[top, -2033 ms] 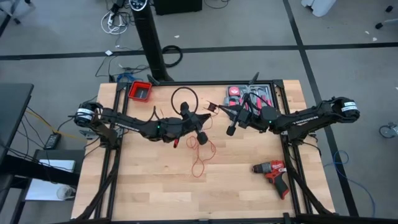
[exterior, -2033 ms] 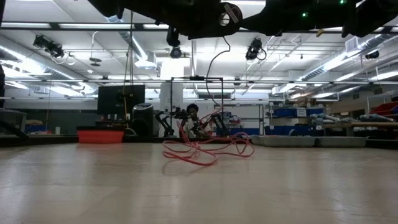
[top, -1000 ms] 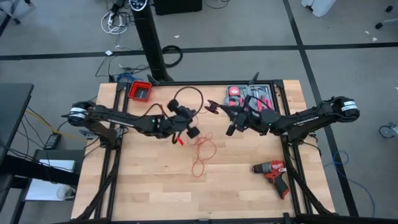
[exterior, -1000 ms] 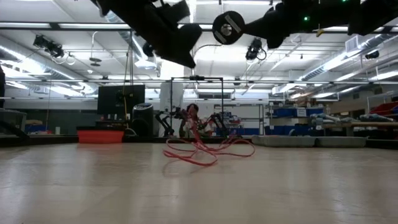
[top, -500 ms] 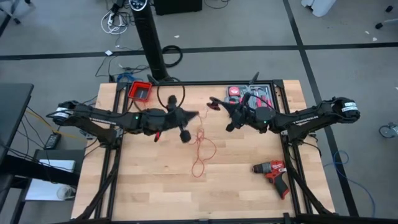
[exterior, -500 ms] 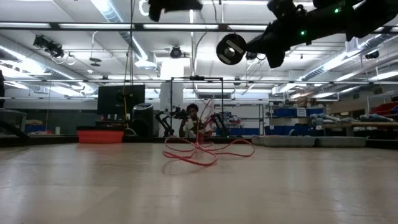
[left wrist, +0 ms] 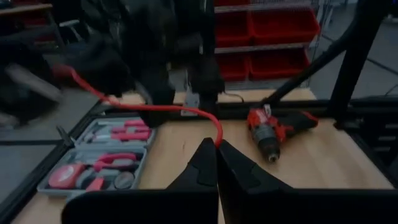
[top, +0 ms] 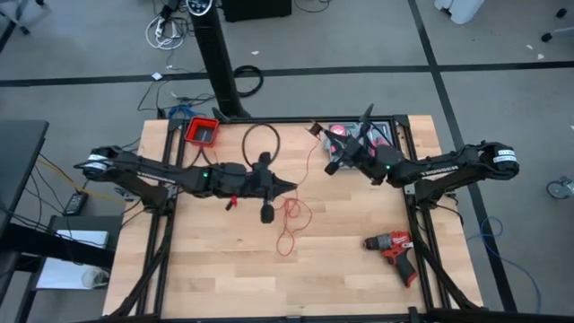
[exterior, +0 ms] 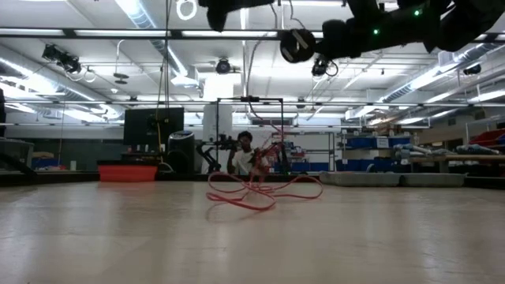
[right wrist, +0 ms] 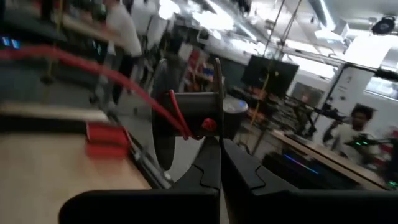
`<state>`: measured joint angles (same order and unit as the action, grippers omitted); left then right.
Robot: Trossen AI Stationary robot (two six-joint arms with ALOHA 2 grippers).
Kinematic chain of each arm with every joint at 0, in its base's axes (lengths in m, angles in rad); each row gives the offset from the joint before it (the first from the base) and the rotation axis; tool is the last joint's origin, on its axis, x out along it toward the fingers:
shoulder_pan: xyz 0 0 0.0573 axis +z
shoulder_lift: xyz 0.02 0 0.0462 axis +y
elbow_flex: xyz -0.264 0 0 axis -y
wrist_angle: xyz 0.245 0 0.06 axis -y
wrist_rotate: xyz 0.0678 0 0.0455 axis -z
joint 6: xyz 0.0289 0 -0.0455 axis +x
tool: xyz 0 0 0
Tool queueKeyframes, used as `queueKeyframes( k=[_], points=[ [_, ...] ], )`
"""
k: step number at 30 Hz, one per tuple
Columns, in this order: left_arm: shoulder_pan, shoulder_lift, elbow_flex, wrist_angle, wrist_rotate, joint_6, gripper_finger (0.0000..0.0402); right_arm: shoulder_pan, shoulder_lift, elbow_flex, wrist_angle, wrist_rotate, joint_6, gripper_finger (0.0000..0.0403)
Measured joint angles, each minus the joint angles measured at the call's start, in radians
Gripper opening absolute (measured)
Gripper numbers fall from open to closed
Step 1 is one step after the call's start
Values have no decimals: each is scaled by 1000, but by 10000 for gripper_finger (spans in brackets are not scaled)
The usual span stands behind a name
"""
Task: Coil cords
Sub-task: Uncoil the red wire from the black spool
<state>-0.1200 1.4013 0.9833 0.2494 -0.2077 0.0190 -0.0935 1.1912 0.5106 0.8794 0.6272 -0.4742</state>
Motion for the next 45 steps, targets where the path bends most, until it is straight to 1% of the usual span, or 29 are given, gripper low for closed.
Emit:
queueKeyframes(
  k=[5, 9, 14, 17, 19, 21, 24, 26, 29, 33, 35, 37, 40, 43, 45],
  points=[
    [2, 103, 0, 78, 0, -1, 0, 14, 0, 0, 14, -6, 1, 0],
    [2, 155, 0, 39, -20, -6, 0, 30, 0, 0, 25, -10, 1, 0],
    [2, 178, -1, -106, -174, -54, 0, 79, 0, 0, 44, -102, -7, 0],
    [2, 167, 0, -203, -312, -92, 0, 107, 0, 0, 44, -146, -56, 1],
    [2, 155, 0, -254, -410, -119, 0, 123, 0, 0, 42, -149, -87, 1],
    [2, 133, 0, -309, -513, -137, 0, 136, 0, 0, 36, -130, -113, 2],
    [-2, 98, 0, -369, -640, -157, 0, 147, 0, 0, -8, -107, -131, 2],
    [-7, 67, 0, -386, -690, -158, 0, 151, 0, 0, -56, -100, -132, 2],
    [-18, 13, 0, -377, -718, -148, 0, 149, 0, 0, -140, -100, -136, 1],
    [-40, -44, 0, -301, -701, -102, 0, 128, 0, 0, -209, -87, -200, 1],
    [-54, -66, 0, -237, -631, -56, 0, 110, 0, 0, -214, -50, -212, 1],
    [-66, -75, 0, -164, -526, -16, 0, 87, 0, 0, -217, -15, -230, 1],
    [-86, -76, 0, -46, -331, 33, 0, 54, 0, 0, -222, 26, -235, 1],
    [-97, -76, 0, 32, -141, 55, 0, 21, 0, 0, -221, 35, -234, 1],
    [-100, -73, 0, 61, -51, 55, 0, 4, 0, 0, -214, 37, -224, 1]
  ],
)
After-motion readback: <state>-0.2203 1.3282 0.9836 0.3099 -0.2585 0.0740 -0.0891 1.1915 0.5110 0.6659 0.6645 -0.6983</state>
